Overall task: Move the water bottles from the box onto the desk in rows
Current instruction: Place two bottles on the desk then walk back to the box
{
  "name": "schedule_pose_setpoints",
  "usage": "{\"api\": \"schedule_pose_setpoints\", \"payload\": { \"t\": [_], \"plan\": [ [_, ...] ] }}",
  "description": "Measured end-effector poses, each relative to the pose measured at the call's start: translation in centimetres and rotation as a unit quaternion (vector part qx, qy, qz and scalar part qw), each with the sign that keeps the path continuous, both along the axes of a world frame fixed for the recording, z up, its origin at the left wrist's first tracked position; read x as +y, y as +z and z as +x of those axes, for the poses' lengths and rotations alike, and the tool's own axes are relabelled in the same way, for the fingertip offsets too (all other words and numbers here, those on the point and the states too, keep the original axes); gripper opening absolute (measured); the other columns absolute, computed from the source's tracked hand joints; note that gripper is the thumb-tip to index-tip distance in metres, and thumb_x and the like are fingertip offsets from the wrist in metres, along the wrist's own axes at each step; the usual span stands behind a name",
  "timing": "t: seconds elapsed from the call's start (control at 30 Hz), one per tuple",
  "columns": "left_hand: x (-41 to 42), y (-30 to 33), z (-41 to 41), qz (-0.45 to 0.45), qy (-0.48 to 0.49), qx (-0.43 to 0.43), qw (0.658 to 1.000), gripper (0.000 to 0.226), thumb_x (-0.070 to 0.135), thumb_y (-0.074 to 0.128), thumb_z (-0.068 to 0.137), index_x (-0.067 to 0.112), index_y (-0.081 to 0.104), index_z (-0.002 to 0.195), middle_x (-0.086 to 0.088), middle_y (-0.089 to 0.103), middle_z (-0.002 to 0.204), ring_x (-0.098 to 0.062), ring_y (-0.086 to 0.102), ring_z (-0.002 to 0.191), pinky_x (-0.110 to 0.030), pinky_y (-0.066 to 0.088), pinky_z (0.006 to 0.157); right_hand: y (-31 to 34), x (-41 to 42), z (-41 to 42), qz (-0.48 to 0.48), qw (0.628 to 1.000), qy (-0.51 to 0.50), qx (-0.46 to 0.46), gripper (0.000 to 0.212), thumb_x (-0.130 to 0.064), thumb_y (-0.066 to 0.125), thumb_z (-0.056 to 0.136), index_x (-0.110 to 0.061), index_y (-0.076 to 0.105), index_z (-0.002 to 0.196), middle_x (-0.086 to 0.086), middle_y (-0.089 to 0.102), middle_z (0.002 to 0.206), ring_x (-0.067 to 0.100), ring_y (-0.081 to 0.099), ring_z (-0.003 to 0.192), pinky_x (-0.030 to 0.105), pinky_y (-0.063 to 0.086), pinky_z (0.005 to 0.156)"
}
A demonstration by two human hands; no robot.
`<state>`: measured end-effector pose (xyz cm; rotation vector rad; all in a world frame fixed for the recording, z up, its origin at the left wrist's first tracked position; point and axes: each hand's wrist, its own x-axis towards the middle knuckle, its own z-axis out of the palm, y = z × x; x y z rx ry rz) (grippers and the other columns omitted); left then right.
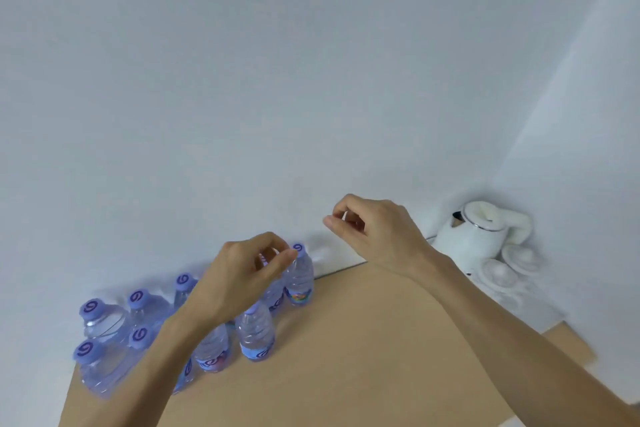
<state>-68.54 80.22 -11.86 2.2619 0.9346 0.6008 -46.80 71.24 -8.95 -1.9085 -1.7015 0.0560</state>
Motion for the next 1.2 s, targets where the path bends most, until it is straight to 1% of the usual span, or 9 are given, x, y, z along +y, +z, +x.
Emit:
{"api": "schedule_pose_setpoints", "payload": {
  "t": [0.17,0.37,0.5,0.6,0.7,0.77,0.9,1.07,1.2],
  "plan": [
    [-5.9,5.9,8.9,0.075,-0.130,-0.074,0.986,0.015,0.047,0.058,0.088,0.034,0.063,0.083,0.015,0.063,0.068,-0.014,0.056,0.056,-0.022,0.044,0.055,6.4,-9.3,5.9,0.076,0.993,-0.083,-0.016,0.021,-0.051,0.052,0.094,-0.030,0.055,0.089,-0.014,0.053,0.062,0.009,0.053,0.062,0.031,0.046,0.066],
    [-16.8,8.1,21.7,0.134,-0.259,-0.084,0.953,0.021,0.058,0.055,0.089,0.037,0.059,0.085,0.021,0.063,0.074,-0.009,0.058,0.061,-0.024,0.042,0.057,9.5,-24.4,15.2,0.098,0.965,-0.236,-0.057,0.021,-0.053,0.051,0.093,-0.032,0.054,0.089,-0.014,0.059,0.067,0.008,0.056,0.063,0.034,0.049,0.071],
    [-26.7,8.0,29.9,0.172,-0.343,-0.071,0.921,0.018,0.054,0.056,0.089,0.037,0.060,0.085,0.029,0.062,0.081,-0.003,0.061,0.070,-0.026,0.047,0.062,10.3,-35.6,20.0,0.079,0.935,-0.336,-0.087,0.024,-0.056,0.047,0.095,-0.033,0.055,0.093,-0.014,0.061,0.072,0.005,0.057,0.068,0.032,0.046,0.070],
    [-33.9,7.5,35.3,0.195,-0.407,-0.079,0.889,0.026,0.062,0.050,0.087,0.037,0.058,0.088,0.024,0.062,0.077,-0.005,0.061,0.069,-0.026,0.049,0.061,10.5,-43.5,23.1,0.075,0.906,-0.403,-0.105,0.028,-0.058,0.045,0.095,-0.033,0.057,0.096,-0.015,0.062,0.075,0.006,0.059,0.069,0.031,0.050,0.071],
    [-40.0,7.0,40.1,0.247,-0.453,-0.087,0.852,0.036,0.068,0.039,0.086,0.038,0.058,0.090,0.021,0.060,0.069,-0.004,0.057,0.060,-0.016,0.040,0.055,10.6,-50.3,25.5,0.074,0.878,-0.456,-0.124,0.030,-0.058,0.045,0.095,-0.032,0.058,0.099,-0.018,0.059,0.076,0.005,0.058,0.067,0.028,0.051,0.066],
    [-43.5,6.8,43.1,0.280,-0.476,-0.085,0.830,0.038,0.068,0.037,0.087,0.037,0.059,0.091,0.022,0.058,0.067,-0.002,0.053,0.055,-0.011,0.033,0.054,10.6,-54.5,27.1,0.068,0.863,-0.485,-0.125,0.028,-0.055,0.046,0.095,-0.030,0.058,0.100,-0.018,0.056,0.076,0.003,0.055,0.066,0.020,0.042,0.061],
    [-49.0,5.9,49.2,0.271,-0.526,-0.074,0.803,0.044,0.072,0.030,0.088,0.038,0.058,0.093,0.028,0.052,0.068,0.001,0.055,0.059,-0.019,0.051,0.063,9.7,-61.5,30.1,0.074,0.832,-0.537,-0.122,0.020,-0.053,0.049,0.095,-0.034,0.054,0.094,-0.019,0.051,0.072,0.000,0.052,0.065,0.015,0.036,0.058],
    [-55.2,4.9,56.9,0.257,-0.577,-0.072,0.772,0.029,0.063,0.039,0.090,0.039,0.054,0.095,0.026,0.054,0.077,0.002,0.055,0.066,-0.009,0.036,0.062,8.3,-67.6,35.4,0.059,0.797,-0.589,-0.120,0.022,-0.053,0.049,0.095,-0.033,0.055,0.090,-0.014,0.058,0.074,0.001,0.053,0.067,0.021,0.037,0.061],
    [-59.5,4.6,64.3,0.234,-0.608,-0.076,0.755,0.024,0.060,0.044,0.091,0.038,0.054,0.096,0.026,0.055,0.080,0.000,0.057,0.070,-0.007,0.034,0.061,8.2,-71.0,41.9,0.049,0.772,-0.620,-0.129,0.024,-0.054,0.048,0.094,-0.033,0.058,0.092,-0.015,0.058,0.075,0.002,0.054,0.069,0.021,0.037,0.060]
  ]
}}
